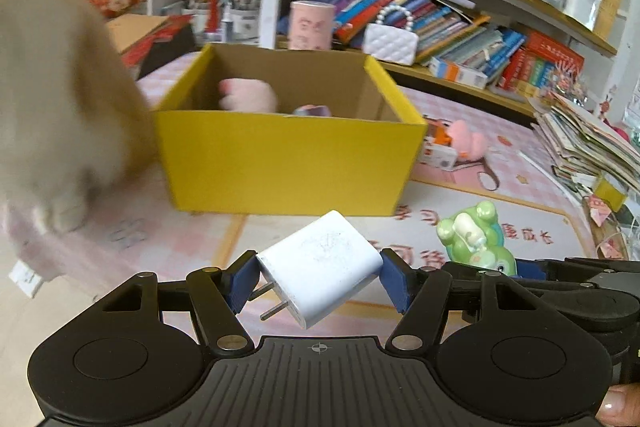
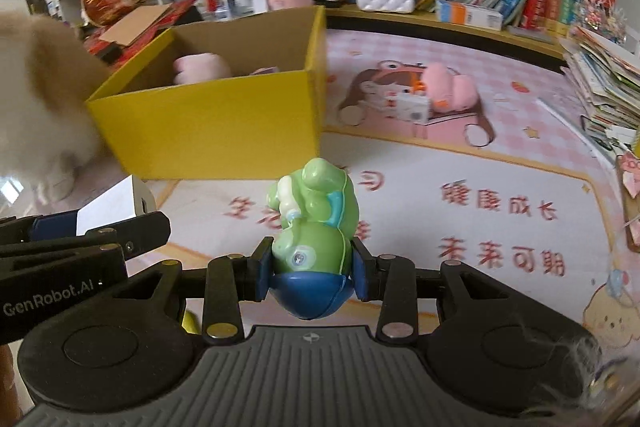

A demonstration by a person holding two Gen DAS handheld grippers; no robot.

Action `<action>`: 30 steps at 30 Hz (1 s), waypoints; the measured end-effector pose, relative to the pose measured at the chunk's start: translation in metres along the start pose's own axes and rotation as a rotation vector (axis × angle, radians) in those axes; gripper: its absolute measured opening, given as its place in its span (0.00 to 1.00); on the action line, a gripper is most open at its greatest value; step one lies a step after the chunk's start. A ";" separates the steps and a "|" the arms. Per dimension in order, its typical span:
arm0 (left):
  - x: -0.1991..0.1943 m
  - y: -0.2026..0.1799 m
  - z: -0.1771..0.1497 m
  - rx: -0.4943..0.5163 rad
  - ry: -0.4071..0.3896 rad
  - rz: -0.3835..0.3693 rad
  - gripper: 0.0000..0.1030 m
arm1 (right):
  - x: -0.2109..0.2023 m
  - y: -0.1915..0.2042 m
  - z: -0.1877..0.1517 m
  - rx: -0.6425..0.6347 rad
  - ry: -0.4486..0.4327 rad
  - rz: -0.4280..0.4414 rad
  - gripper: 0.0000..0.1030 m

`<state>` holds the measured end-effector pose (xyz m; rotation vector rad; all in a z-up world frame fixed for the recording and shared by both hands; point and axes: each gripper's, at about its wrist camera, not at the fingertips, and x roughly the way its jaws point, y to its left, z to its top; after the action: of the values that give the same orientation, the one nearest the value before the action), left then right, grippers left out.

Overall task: Organize objects
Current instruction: 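Carry the charger plug in the left tool and frog toy in the right tool over the yellow box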

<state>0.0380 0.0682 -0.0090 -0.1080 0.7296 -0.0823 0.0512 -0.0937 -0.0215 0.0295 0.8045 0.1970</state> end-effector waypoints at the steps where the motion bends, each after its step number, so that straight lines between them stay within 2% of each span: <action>1: -0.004 0.005 -0.002 -0.002 -0.004 0.005 0.63 | -0.001 0.005 -0.002 -0.003 0.000 0.003 0.35; 8: -0.027 0.032 -0.014 -0.007 -0.027 0.024 0.63 | -0.009 0.036 -0.015 -0.022 0.002 0.023 0.35; 17: -0.049 0.047 -0.022 0.002 -0.058 0.021 0.63 | -0.020 0.056 -0.022 -0.023 -0.006 0.016 0.35; 30: -0.055 0.050 -0.011 0.015 -0.104 0.005 0.63 | -0.030 0.058 -0.017 -0.038 -0.041 -0.025 0.35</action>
<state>-0.0086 0.1228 0.0127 -0.0959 0.6253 -0.0767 0.0098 -0.0435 -0.0061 -0.0120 0.7597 0.1871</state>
